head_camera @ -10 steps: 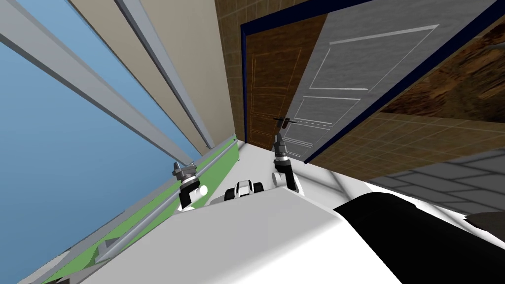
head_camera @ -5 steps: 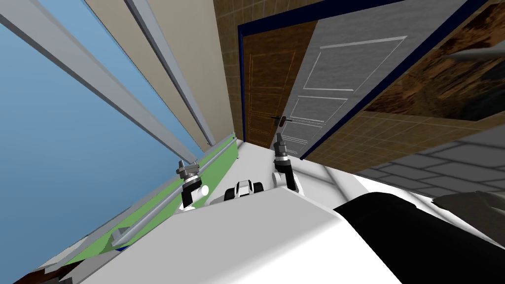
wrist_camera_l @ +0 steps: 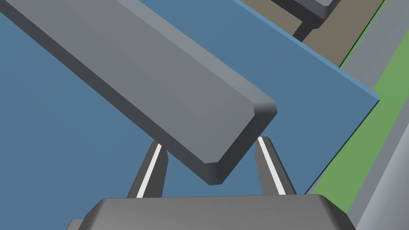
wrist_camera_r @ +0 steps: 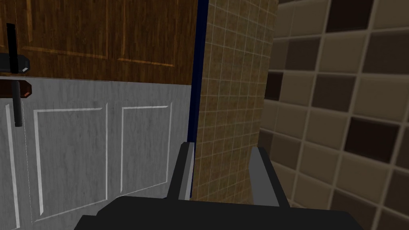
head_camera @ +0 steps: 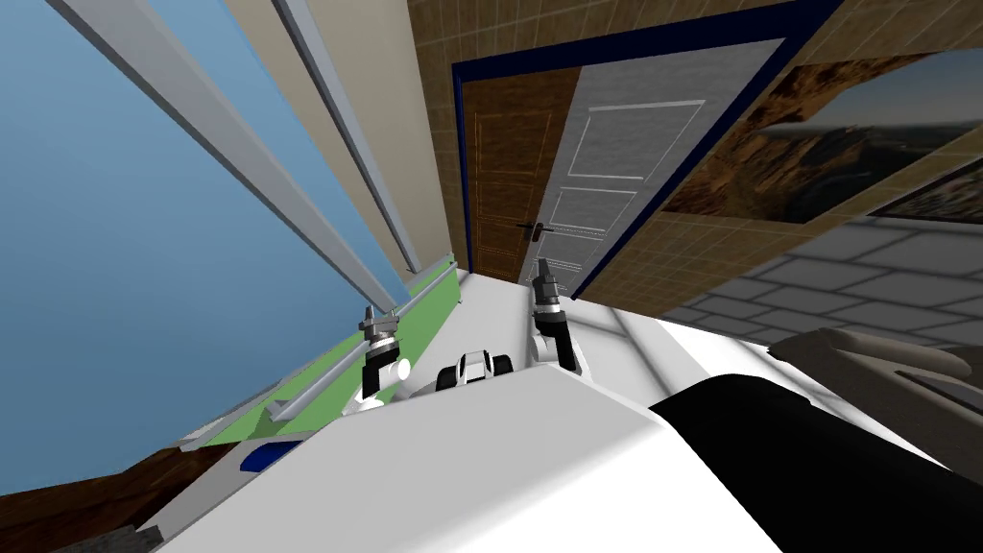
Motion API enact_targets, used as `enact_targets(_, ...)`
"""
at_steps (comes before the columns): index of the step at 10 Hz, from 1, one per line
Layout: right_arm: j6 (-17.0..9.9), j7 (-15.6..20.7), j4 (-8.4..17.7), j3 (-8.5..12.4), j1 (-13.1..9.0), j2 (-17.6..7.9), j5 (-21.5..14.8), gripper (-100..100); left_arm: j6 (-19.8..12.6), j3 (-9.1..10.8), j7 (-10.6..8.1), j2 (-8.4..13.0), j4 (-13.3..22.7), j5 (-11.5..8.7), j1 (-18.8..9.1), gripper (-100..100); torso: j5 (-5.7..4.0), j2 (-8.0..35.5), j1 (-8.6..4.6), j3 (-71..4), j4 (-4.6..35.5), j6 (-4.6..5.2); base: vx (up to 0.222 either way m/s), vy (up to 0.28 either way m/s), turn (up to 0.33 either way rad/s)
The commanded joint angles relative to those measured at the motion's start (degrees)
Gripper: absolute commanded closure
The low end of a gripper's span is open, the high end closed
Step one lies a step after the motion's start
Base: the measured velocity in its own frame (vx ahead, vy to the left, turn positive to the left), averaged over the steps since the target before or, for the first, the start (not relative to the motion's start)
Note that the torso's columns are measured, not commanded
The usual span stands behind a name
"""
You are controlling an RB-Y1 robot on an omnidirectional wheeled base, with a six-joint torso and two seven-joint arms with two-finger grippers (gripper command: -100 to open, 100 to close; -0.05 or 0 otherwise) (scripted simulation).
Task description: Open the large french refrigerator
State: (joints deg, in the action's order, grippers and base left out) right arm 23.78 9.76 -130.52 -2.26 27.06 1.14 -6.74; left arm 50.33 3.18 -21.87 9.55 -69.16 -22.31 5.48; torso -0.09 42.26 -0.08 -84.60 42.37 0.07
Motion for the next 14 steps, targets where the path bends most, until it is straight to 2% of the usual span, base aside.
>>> enact_targets(1, 0.00, 0.00, 0.00, 0.00, 0.00, 0.00, 0.00, 0, -0.95, -2.64, -1.72, 0.82, -0.45, 1.20, -0.49, 100, 0.02, -0.06, -0.17, -0.01, -0.06, 0.06, -0.251, 0.011, -0.081)
enact_targets(2, 0.00, 0.00, 0.00, 0.00, 0.00, 0.00, 0.00, 0, -0.87, -1.80, -1.09, 0.53, -0.85, 0.83, -0.04, 100, 0.01, 0.07, -0.31, 0.07, -0.05, 0.16, -0.130, 0.005, -0.028)
enact_targets(3, 0.00, 0.00, 0.00, -0.01, 0.02, 0.01, 0.00, 0, -1.11, -4.22, -2.58, 1.20, -1.43, 1.77, 0.36, 100, -0.07, -0.26, -0.18, -0.11, -0.01, -0.03, -0.184, 0.039, -0.135)
enact_targets(4, 0.00, 0.00, 0.00, 0.00, 0.00, 0.00, 0.00, 0, -1.11, -4.22, -2.58, 1.20, -1.43, 1.77, 0.36, 100, 0.02, -0.05, -0.15, -0.04, -0.04, 0.27, -0.220, 0.116, -0.124)
enact_targets(7, 0.00, 0.00, 0.00, 0.01, 0.01, -0.01, 0.00, 0, -1.04, -7.43, -4.68, 2.35, -2.34, 3.03, 0.69, 100, -0.01, 0.04, -0.03, 0.02, 0.02, -0.02, -0.169, 0.097, -0.128)
enact_targets(12, 0.00, 0.00, 0.00, 0.00, 0.00, 0.00, 0.00, 0, -0.92, -12.78, -8.19, 4.27, -3.87, 5.13, 1.22, 100, 0.02, 0.11, -0.19, 0.10, -0.01, 0.04, -0.234, 0.096, -0.143)
enact_targets(14, 0.00, 0.00, 0.00, 0.00, 0.02, 0.00, 0.00, 0, -0.60, -12.56, -8.19, 4.16, -2.57, 5.03, 0.84, 100, -0.05, -0.20, -0.25, -0.10, 0.01, 0.03, -0.127, 0.040, -0.034)
